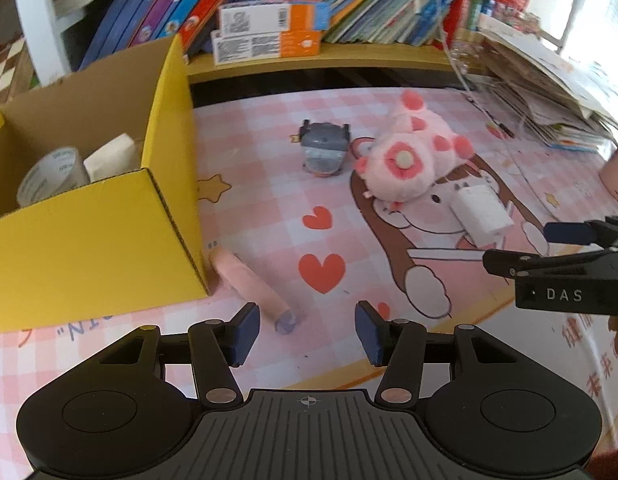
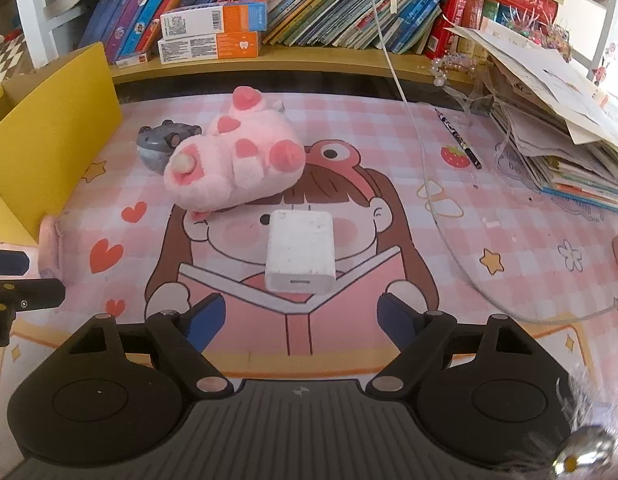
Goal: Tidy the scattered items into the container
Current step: 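Close the left tool on the lip-balm tube while the right tool grasps the white charger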
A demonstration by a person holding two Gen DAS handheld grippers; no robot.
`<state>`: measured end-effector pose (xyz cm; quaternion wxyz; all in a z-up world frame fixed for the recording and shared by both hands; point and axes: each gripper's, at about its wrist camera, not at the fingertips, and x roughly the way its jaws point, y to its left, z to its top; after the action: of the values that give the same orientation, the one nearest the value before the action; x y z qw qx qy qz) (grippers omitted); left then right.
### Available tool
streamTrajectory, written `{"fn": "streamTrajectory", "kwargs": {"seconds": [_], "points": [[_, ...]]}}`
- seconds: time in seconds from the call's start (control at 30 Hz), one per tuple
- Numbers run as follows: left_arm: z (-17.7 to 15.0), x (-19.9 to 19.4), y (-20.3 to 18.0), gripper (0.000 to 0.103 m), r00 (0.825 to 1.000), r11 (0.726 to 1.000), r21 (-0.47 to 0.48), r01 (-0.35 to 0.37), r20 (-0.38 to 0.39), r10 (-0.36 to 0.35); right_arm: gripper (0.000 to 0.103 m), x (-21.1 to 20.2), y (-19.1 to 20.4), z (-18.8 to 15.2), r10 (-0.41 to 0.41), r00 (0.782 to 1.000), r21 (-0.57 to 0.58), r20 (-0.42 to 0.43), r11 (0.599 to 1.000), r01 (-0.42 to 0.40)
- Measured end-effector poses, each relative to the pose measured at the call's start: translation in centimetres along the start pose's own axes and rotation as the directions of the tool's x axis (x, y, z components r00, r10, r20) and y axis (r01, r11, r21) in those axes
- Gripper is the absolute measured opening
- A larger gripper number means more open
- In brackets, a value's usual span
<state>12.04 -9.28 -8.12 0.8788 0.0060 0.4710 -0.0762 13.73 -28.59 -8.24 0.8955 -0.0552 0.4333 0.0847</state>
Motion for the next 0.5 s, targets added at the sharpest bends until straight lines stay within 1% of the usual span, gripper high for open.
{"fn": "streamTrajectory", "kwargs": {"seconds": [0.3, 0.5], "points": [[0.3, 1.2, 0.4, 0.051, 1.000, 0.997, -0.076, -0.015, -0.016, 0.013, 0.077, 1.4, 0.4, 0.8, 0.006, 1.000, -0.025, 0.001, 1.000, -0.006], [0.4, 2.2, 0.9, 0.051, 0.999, 0.992, -0.118, -0.035, -0.043, 0.030, 0.075, 2.2, 0.4, 1.2, 0.007, 1.000, -0.033, 0.002, 0.999, -0.007]]}}
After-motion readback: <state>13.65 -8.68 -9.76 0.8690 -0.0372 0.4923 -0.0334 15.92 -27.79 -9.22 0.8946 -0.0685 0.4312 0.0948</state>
